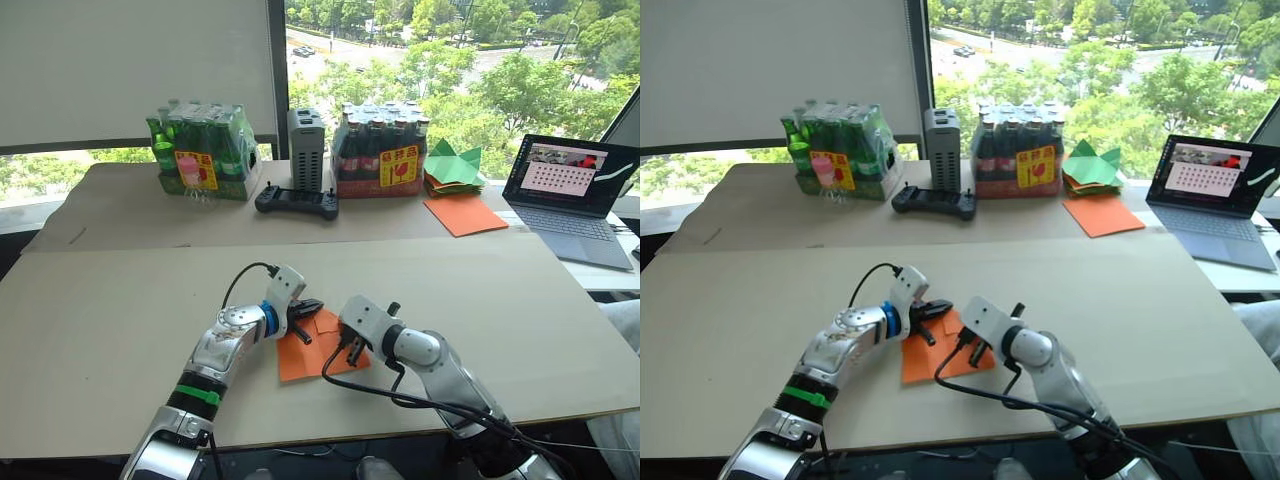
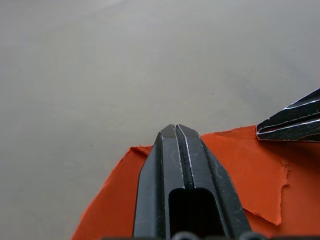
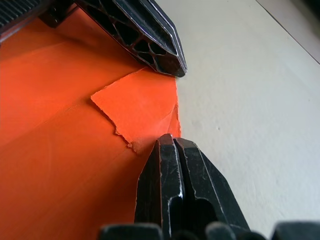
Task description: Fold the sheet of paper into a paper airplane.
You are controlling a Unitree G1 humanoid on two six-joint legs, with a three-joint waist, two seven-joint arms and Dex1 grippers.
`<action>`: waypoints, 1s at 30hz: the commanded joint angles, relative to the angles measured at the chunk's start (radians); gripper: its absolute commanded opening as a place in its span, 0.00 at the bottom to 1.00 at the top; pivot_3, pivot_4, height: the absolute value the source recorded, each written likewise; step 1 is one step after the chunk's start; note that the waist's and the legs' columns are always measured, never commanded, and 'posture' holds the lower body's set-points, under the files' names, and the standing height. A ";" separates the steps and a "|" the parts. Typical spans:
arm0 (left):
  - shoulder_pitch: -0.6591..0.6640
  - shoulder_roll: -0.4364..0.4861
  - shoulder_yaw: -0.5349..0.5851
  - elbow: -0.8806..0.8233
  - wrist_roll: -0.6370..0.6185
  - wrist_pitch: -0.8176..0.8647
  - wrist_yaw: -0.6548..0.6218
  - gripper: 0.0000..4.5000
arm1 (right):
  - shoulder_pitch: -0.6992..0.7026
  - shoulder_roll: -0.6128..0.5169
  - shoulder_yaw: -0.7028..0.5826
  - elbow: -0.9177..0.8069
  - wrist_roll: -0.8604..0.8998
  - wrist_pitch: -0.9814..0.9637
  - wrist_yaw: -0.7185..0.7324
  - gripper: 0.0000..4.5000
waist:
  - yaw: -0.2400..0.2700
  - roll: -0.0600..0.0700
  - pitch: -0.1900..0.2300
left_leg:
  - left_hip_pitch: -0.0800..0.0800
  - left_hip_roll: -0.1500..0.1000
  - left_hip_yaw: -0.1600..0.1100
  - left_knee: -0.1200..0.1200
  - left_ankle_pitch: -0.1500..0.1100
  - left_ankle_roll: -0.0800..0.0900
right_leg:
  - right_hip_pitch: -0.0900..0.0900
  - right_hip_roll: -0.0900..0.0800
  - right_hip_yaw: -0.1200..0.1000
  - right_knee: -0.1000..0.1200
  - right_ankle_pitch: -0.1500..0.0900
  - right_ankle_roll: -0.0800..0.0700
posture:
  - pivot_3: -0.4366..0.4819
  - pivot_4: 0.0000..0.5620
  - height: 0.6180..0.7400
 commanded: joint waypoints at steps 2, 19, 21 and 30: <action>0.033 0.033 0.012 0.038 0.024 0.025 0.011 0.00 | 0.035 -0.017 0.020 0.061 -0.003 0.066 0.017 0.01 | 0.000 0.000 -0.001 | 0.001 0.000 0.000 0.000 0.000 0.000 | 0.001 0.000 0.000 0.000 0.000 0.000 | 0.48 0.27 1.00; 0.039 0.011 0.060 -0.061 -0.038 0.075 -0.002 0.00 | -0.008 0.039 0.027 0.095 0.047 -0.007 0.028 0.01 | -0.007 0.000 0.000 | 0.001 0.001 0.000 -0.002 0.000 0.000 | 0.000 0.000 0.000 -0.001 0.000 0.000 | 0.48 0.27 1.00; 0.045 0.011 0.066 -0.075 -0.043 0.084 0.002 0.00 | -0.016 0.047 0.032 0.106 0.053 -0.016 0.033 0.01 | -0.007 0.000 0.000 | 0.000 0.001 0.000 -0.002 0.000 0.000 | 0.000 0.000 0.000 -0.001 0.000 0.000 | 0.48 0.27 1.00; 0.066 0.013 0.076 -0.115 -0.051 0.107 0.025 0.00 | -0.057 0.072 0.066 0.174 0.044 -0.059 0.059 0.01 | -0.007 0.000 0.000 | 0.000 0.001 0.000 -0.006 0.000 0.000 | -0.002 0.000 0.000 -0.002 0.000 0.000 | 0.48 0.27 1.00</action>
